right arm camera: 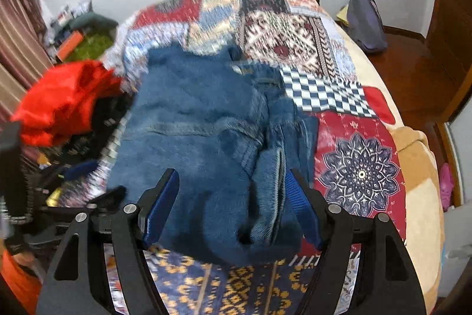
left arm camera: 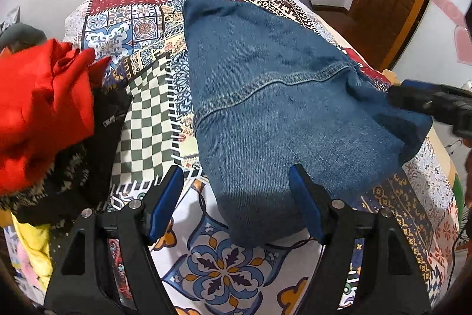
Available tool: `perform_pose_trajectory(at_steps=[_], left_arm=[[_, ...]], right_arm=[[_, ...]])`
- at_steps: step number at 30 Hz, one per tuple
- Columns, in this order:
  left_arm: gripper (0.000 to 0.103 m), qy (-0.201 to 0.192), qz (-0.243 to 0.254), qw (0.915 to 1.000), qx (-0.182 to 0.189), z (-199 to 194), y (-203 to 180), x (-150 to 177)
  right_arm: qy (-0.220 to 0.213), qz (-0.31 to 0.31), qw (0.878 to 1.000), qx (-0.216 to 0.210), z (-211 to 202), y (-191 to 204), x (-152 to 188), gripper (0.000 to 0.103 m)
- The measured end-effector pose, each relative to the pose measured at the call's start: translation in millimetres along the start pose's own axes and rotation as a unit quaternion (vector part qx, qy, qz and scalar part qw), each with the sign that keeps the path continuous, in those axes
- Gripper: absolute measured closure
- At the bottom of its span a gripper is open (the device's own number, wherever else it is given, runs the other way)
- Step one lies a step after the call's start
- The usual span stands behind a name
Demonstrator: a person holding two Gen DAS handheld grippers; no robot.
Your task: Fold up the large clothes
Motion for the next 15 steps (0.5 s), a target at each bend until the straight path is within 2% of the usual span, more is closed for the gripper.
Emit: perform_pose_trajectory(at_steps=[3,6,9,15], left_arm=[[0.029,-0.010,0.008,0.9999,-0.009,-1.8,-3.7,3.6],[0.029,-0.014,0.011,0.9998,-0.006,-0.5,-7.8,7.8],[0.029,-0.017,0.008,0.9998,-0.002,-2.6,-9.4,10.6],[0.029,-0.014,0.008,0.9998,-0.006,-13.5,-14.0,20.2]], right_arm=[[0.021,0.000,1.000,0.023,16.6,-16.0,9.5,0.032],[0.036,0.028,0.999,-0.004,19.7,-39.6,19.9,0.031],[0.030,0.029,0.999,-0.016,16.3,-48.0,29.4,0.031],[0.006,0.010,1.000,-0.001,4.4,-48.1,44.7,0.027]])
Point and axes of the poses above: each gripper's, at about its wrist camera, not at the fingertips, and z roughly the way its jaws point, y to its left, x to its underside, the point moved 1 cm from there along z, roughly the way its jaws point, and after that the axes turned 13 degrees about z, right-handed, at the moved point
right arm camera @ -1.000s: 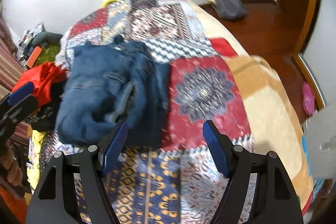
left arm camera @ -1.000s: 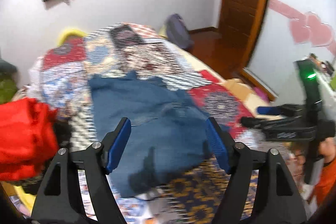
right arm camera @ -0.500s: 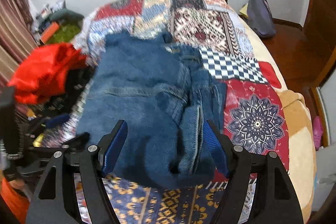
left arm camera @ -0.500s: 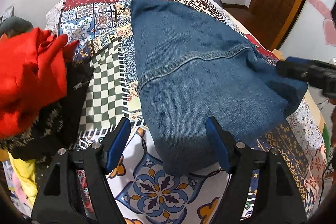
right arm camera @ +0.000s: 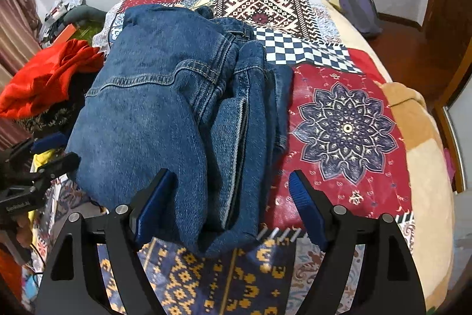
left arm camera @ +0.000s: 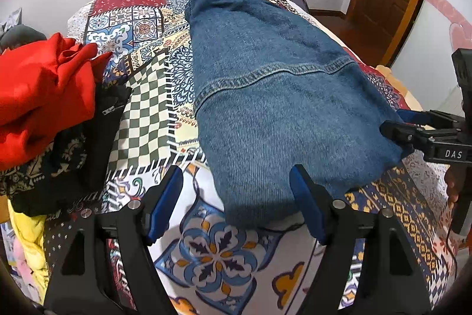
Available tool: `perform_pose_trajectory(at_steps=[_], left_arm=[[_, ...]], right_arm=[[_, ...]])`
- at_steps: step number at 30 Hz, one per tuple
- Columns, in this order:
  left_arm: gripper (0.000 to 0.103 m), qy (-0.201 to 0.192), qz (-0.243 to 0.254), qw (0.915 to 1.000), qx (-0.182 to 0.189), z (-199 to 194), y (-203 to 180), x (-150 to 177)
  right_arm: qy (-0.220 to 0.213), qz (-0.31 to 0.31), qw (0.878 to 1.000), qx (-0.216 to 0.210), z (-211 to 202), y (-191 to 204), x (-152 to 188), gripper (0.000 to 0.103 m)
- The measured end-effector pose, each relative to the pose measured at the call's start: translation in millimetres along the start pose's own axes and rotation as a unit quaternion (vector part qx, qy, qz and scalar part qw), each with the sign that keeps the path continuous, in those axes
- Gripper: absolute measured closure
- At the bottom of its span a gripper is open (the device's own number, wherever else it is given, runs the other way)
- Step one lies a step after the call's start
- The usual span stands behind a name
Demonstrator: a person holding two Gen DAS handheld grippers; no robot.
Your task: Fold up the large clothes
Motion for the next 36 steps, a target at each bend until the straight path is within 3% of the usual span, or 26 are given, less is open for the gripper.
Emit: perform_pose_trajectory(at_steps=[3,6,11,18,25,28,32,36], left_arm=[[0.029,0.001,0.006,0.9999,-0.008,-6.7,-1.8,4.8],[0.029,0.004,0.012,0.9997,-0.020,-14.2,-2.4,7.6],[0.029,-0.007,0.030,0.9960,-0.084,-30.3,2.0,5.6],[0.029,-0.036,-0.007,0.9968,-0.071,-43.2,30.6,-14.2],[0.029,-0.026,-0.052,0.9983,0.006,-13.8,53.9,-37.3],[0.029,-0.010,-0.078,0.9951,0.060,8.9,60.2,-40.5],[0.029,0.006,-0.104,0.9848,0.139,39.2,63.5,-40.4],[0.029,0.006,-0.151,0.9672,0.204,64.8,72.6,-38.4]], right_arm=[[0.000,0.005,1.000,0.002,-6.3,-4.5,1.0,0.027],[-0.017,0.006,0.999,0.047,-14.1,-10.8,-1.2,0.026],[-0.030,0.013,0.998,0.062,-35.3,-18.9,-7.3,0.026],[-0.034,0.007,0.999,0.010,-43.3,7.2,-33.7,0.024],[0.012,0.042,0.998,-0.054,-0.8,31.4,-55.3,0.024],[0.035,0.035,0.998,-0.050,25.2,33.4,-58.3,0.024],[0.054,0.063,0.996,-0.027,52.0,5.9,-61.1,0.022],[0.103,0.125,0.981,-0.105,71.5,-28.6,-64.0,0.019]])
Point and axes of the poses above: each gripper's, at about its wrist camera, not at the fingertips, and z roughly the way its jaws point, y to its left, x to its underside, the point moved 1 cm from there along z, roughly the way its jaws point, and after that the axes turned 13 degrees about z, right-handed, at the moved point
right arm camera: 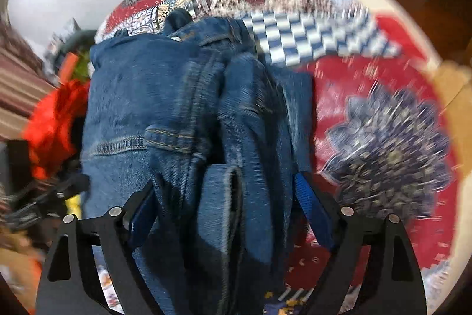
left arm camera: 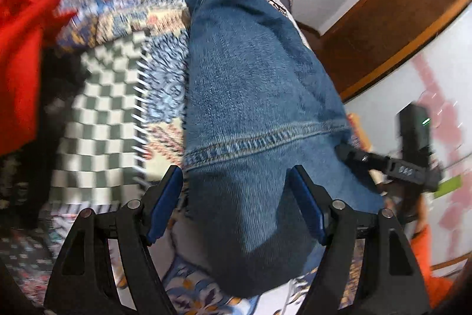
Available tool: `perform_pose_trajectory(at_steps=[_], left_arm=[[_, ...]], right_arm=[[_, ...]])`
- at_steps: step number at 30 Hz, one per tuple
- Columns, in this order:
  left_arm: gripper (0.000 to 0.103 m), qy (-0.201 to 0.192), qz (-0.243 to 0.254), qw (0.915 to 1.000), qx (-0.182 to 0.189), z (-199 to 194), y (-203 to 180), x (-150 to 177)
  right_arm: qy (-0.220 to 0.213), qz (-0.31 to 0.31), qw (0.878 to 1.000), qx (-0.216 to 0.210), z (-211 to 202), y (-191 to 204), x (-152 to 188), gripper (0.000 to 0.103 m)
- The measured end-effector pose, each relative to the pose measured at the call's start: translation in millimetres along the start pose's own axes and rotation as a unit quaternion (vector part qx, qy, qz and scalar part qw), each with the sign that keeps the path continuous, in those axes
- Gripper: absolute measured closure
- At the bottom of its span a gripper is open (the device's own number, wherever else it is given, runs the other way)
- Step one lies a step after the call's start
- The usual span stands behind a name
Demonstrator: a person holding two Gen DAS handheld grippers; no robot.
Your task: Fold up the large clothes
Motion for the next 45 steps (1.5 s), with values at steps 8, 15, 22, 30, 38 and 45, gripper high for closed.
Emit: perform_pose_trajectory(at_steps=[8,15,22,30,38,45], left_arm=[[0.027,0.017,-0.062,0.9958,0.064,38.5,23.2,-9.8],[0.024,0.015,-0.059,0.9957,0.069,50.6,20.8,-24.5],[0.023,0.018,-0.054,0.9964,0.062,55.8,12.4,-28.1],[0.022,0.023,-0.054,0.9948,0.084,57.2,9.4,-16.7],[0.026,0.024,-0.031,0.9960,0.080,71.6,-0.4,-34.7],[0.049,0.014,-0.025,0.9976,0.063,67.3,-13.4,-43.4]], right_arm=[[0.011,-0.007,1.000,-0.021,13.9,-3.6,-9.1,0.008],[0.009,-0.021,1.000,-0.009,13.2,-2.5,-17.0,0.006],[0.009,-0.023,1.000,-0.002,2.2,-11.7,-5.1,0.006],[0.021,-0.005,0.999,-0.037,3.0,-26.9,-6.5,0.003],[0.025,-0.014,0.998,-0.052,16.2,-13.6,-15.2,0.009],[0.025,-0.021,0.998,-0.045,8.6,-1.0,-10.6,0.040]])
Point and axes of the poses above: each gripper's, at about its wrist camera, not at the fingertips, and z roughly the way its jaws point, y to its left, x to its underside, the point moved 1 cm from there along z, roughly the way its jaws point, and after that the axes turned 13 degrees about z, right-handed, at the moved point
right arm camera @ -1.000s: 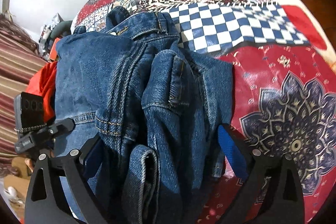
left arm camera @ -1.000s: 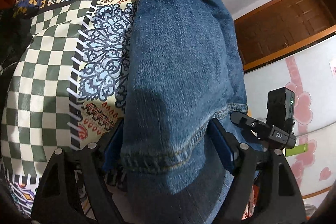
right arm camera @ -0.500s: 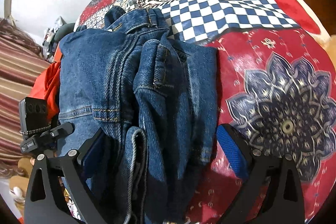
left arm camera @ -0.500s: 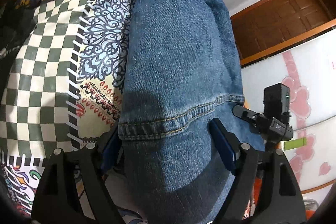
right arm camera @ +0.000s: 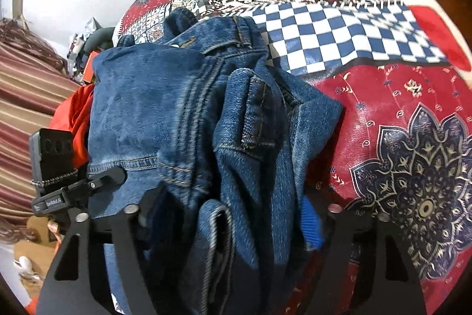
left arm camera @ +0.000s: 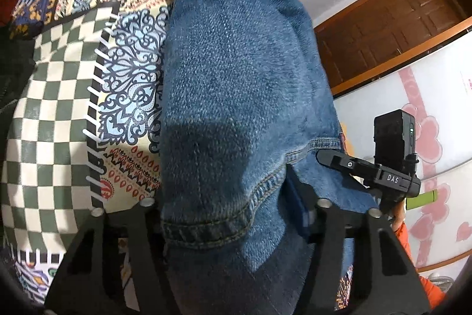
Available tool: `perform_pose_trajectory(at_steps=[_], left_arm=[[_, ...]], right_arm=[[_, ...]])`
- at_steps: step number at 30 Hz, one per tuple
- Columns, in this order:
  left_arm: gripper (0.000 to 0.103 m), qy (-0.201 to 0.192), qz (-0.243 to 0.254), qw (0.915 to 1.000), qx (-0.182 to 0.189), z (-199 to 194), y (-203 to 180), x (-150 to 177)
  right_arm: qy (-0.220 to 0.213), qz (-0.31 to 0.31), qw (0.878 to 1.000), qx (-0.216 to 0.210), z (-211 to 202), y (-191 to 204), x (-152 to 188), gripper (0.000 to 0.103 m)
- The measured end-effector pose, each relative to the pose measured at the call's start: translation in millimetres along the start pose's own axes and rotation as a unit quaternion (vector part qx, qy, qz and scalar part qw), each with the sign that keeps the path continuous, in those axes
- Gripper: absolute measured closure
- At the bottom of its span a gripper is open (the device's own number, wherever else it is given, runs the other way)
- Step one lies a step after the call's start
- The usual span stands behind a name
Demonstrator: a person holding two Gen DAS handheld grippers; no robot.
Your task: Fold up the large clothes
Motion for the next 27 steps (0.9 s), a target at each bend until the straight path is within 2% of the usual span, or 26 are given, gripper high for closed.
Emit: perform_pose_trajectory(at_steps=[2,4,7,9,12,18,23,27], left_arm=[[0.058,-0.004,0.005,1.0000,-0.007,-5.9,-12.0,-2.9],[0.062,-0.007,0.021,0.9996,-0.019,-12.8,-27.5,-5.8],[0.066,-0.015,0.056,0.9974,-0.042,-33.5,-53.4,-10.2],[0.067,-0.024,0.073,0.9958,-0.050,-52.3,-66.3,-12.5],[0.067,-0.052,0.099,0.9919,-0.060,-100.3,-81.8,-14.4],[0.067,-0.121,0.125,0.9817,-0.078,-193.9,-112.7,-16.8],[0.067,-0.165,0.128,0.9724,-0.105,-265.8,-115.1,-17.5],[0.067,-0.191,0.119,0.9651,-0.133,-327.3,-97.6,-15.9]], right_arm=[[-0.008,-0.006,1.000,0.008,-6.0,10.2,1.9,0.054],[-0.016,-0.007,1.000,0.006,-16.6,13.5,4.5,0.062],[-0.021,-0.005,1.000,-0.005,-32.5,28.2,9.3,0.067],[-0.028,-0.015,0.999,-0.007,-44.4,38.6,13.1,0.068],[-0.051,-0.031,0.998,-0.022,-69.2,66.3,19.9,0.068],[-0.105,-0.095,0.989,-0.042,-118.4,142.5,33.7,0.068],[-0.127,-0.140,0.980,-0.068,-130.9,218.6,41.2,0.068],[-0.129,-0.162,0.974,-0.091,-123.1,268.4,49.0,0.068]])
Point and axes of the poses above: each gripper's, at about its wrist camera, not at the fingertips, and z roughly the way its jaws point, y to its left, x to its underside, the point moved 1 cm from there along z, roughly the way its jaws point, and after that the axes turned 13 degrees about z, right-handed, at the moved point
